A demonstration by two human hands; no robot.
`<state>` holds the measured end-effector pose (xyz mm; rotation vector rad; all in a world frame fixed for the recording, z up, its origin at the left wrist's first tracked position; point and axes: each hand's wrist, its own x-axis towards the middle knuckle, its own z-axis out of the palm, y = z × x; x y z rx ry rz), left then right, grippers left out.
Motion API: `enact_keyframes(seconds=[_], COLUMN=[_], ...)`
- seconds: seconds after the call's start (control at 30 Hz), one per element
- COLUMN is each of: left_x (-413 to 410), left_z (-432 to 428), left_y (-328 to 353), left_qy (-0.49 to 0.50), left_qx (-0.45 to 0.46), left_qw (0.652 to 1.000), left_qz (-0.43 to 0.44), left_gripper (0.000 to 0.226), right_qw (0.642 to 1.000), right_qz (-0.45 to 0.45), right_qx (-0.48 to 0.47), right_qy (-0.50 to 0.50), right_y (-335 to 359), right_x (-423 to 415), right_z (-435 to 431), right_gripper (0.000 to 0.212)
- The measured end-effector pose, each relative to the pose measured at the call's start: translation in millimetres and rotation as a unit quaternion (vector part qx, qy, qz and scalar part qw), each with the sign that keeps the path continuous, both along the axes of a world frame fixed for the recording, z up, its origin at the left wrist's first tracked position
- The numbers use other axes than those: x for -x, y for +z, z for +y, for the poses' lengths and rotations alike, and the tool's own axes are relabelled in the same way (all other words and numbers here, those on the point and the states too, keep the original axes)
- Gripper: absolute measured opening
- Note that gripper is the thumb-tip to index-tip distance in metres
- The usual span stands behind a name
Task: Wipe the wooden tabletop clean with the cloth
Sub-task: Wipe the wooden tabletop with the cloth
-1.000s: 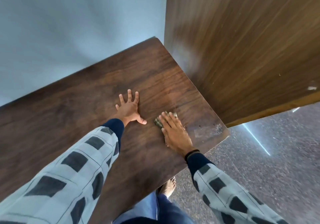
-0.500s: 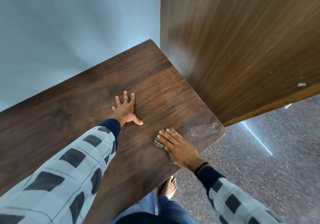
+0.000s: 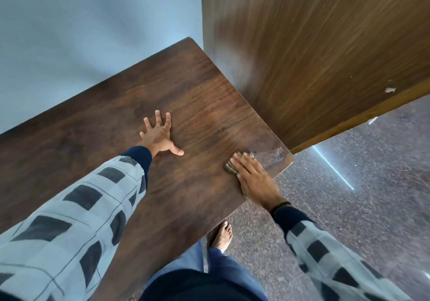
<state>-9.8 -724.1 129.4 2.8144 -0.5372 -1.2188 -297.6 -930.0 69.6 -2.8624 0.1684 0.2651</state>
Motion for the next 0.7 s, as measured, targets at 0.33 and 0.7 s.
enact_keyframes(seconds=[0.33, 0.7], left_x=[0, 1], left_z=[1, 1], left_y=[2, 2], left_qy=[0.000, -0.003], left_qx=[-0.001, 0.002], left_qw=[1.000, 1.000], left_qz=[0.006, 0.007], left_gripper=[0.150, 0.151], right_qw=[0.999, 0.998], right_qz=[-0.009, -0.029], right_qx=[0.003, -0.039], right_qy=[0.053, -0.040], right_y=[5, 4], right_x=[26, 26], right_z=[3, 30], right_gripper=[0.053, 0.052])
